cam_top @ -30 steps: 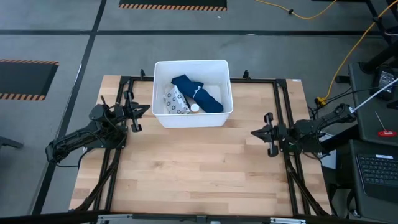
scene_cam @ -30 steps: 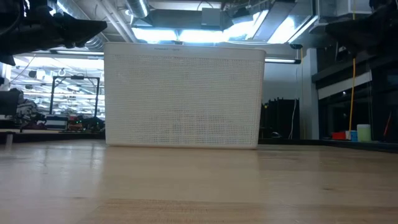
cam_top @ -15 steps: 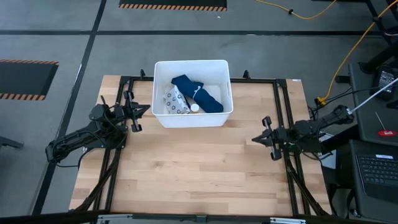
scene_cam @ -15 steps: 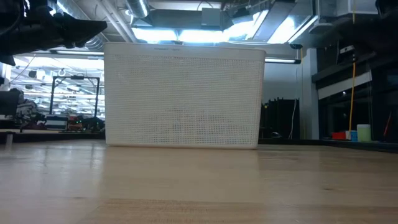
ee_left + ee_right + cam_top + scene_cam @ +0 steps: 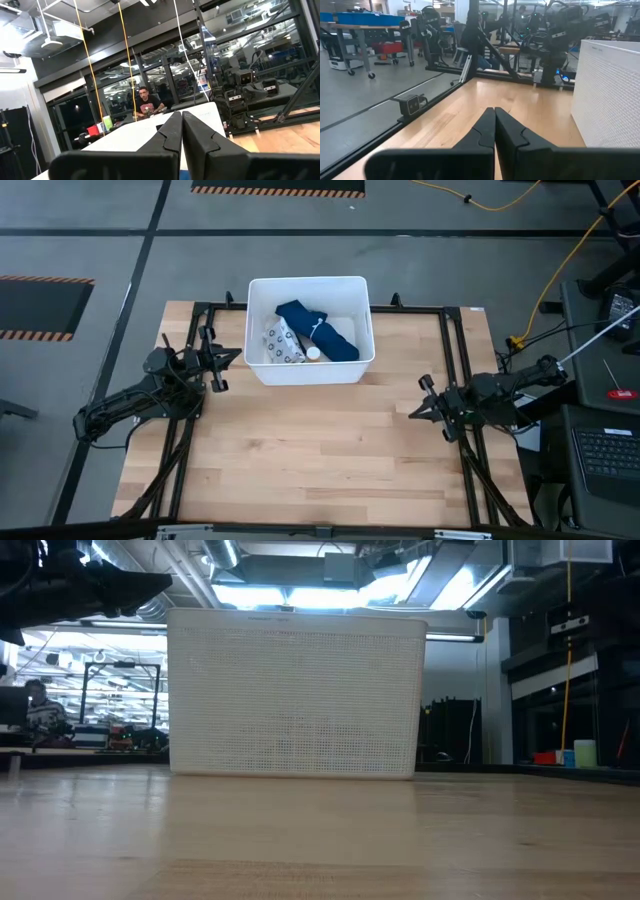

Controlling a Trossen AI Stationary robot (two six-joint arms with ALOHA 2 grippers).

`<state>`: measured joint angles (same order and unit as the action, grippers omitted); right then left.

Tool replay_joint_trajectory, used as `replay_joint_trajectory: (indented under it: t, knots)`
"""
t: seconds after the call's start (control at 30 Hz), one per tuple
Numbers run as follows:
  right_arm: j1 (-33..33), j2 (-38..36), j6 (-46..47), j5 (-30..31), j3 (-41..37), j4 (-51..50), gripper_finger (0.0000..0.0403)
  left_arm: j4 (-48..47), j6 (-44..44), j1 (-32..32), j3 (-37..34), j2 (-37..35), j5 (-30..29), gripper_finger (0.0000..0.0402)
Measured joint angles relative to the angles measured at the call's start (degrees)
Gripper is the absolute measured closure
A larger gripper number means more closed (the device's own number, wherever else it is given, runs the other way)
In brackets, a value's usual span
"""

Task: Pick & place medical supplies in basket/bin
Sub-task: Return to Home Position

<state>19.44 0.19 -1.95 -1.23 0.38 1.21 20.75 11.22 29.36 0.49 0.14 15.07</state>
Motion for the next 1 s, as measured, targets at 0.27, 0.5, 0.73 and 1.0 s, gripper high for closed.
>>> replay_joint_trajectory:
  t: [0.27, 0.5, 0.73, 1.0]
  knots:
    - [0.00, 0.02, 0.18, 0.00, 0.00, 0.02, 0.0399, 0.00, 0.00, -0.01, 0.00, 0.00, 0.00, 0.0390]
    - [0.00, 0.01, 0.11, 0.02, 0.00, 0.09, 0.0399, 0.00, 0.00, -0.01, 0.00, 0.00, 0.00, 0.0392]
    - [0.00, 0.02, 0.22, 0.04, -0.02, 0.11, 0.0399, 0.00, -0.01, -0.01, 0.00, 0.00, 0.00, 0.0394]
    - [0.00, 0.02, 0.12, 0.04, -0.01, 0.11, 0.0399, 0.00, 0.00, -0.01, 0.00, 0.00, 0.00, 0.0389]
